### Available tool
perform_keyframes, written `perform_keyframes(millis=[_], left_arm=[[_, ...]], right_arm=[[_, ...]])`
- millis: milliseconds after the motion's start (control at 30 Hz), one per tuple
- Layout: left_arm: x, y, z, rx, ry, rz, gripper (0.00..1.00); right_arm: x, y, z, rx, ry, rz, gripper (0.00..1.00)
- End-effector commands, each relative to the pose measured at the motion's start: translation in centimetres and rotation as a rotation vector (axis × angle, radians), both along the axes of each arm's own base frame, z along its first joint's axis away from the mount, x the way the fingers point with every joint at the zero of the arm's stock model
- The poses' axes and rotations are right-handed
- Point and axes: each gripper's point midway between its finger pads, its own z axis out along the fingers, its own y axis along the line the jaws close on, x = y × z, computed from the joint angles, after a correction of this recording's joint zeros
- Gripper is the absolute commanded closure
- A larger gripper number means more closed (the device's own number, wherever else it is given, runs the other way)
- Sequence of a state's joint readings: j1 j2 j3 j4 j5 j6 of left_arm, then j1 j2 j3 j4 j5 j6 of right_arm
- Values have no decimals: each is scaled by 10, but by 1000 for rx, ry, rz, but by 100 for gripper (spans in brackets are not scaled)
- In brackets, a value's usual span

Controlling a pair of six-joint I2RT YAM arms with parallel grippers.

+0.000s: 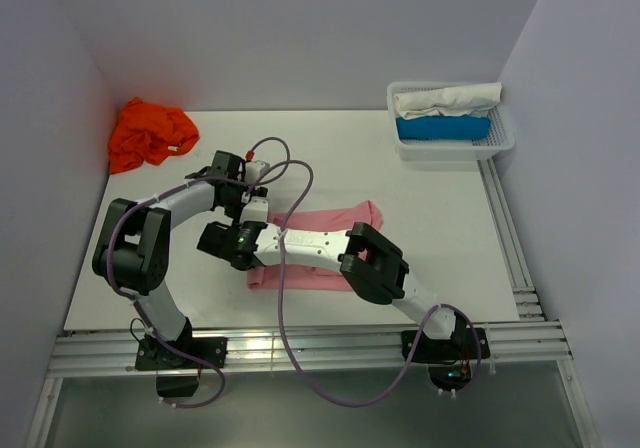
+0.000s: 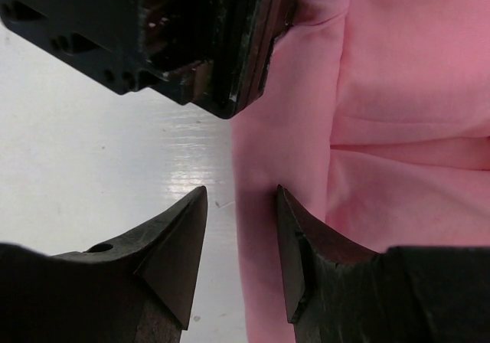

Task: Roll the t-shirts
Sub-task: Roll the tshirt

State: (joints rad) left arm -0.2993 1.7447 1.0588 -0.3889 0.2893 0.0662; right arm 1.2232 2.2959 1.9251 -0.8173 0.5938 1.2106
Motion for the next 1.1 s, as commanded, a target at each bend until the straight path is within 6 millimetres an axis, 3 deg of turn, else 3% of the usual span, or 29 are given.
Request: perform_keyframes(millis=[0, 233, 500, 800, 1067], left_arm=[[8, -5, 19, -14, -63, -14, 43], [11, -7, 26, -22, -79, -18, 36], [28, -11, 50, -30, -124, -16, 27], [46, -9, 78, -65, -144, -8, 26], [47, 11, 91, -91, -150, 9, 26]], right_arm=[[2, -10, -8, -36, 14, -29, 52], [-9, -34, -21, -95, 55, -74, 52], [-14, -35, -31, -120, 88, -62, 51], [-21, -33, -43, -74, 143, -31, 51], [-23, -10, -34, 205, 157, 82, 79]])
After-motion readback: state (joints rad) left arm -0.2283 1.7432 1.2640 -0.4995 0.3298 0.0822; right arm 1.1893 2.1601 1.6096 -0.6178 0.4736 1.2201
